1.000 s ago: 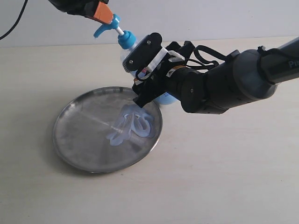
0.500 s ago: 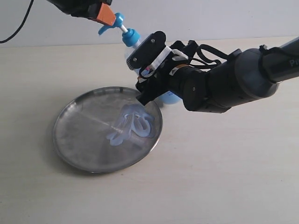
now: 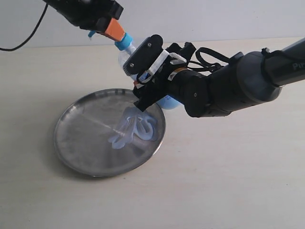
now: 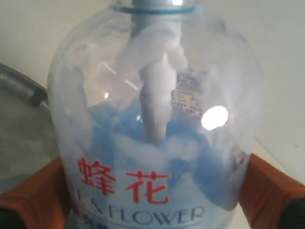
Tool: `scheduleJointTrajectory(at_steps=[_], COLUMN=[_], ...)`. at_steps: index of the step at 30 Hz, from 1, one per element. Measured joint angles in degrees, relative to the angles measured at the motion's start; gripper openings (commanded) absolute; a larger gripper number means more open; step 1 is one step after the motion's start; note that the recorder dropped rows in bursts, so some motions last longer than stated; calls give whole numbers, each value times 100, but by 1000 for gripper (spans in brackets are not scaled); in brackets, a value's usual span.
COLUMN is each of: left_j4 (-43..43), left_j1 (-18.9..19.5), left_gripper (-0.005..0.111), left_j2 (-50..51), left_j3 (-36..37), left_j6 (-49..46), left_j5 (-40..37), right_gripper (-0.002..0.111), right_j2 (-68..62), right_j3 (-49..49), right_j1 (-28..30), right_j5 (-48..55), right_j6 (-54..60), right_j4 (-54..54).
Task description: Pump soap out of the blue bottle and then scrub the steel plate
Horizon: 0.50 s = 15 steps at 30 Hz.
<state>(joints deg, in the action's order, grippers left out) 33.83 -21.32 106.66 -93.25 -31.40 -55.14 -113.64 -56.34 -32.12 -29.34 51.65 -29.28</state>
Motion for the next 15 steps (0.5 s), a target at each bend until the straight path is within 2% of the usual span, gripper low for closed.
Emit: scheduleJointTrajectory(at_steps=[4,8,15], left_j4=[-52,-451,-655], left_j1=[22,119,291], left_gripper=[0,0,0], left_j2=[-385,-653,-464], left_j3=[-169,-194,-194], left_j6=[0,215,357], left_j5=[-106,-56,30], right_gripper=[0,0,0], right_j2=[-77,-121,-121], right_j3=[0,0,0], right_j1=[0,0,0], right_j5=[-160,-241,-252], right_j6=[-20,-20,-20], right_j4=[12,12,12])
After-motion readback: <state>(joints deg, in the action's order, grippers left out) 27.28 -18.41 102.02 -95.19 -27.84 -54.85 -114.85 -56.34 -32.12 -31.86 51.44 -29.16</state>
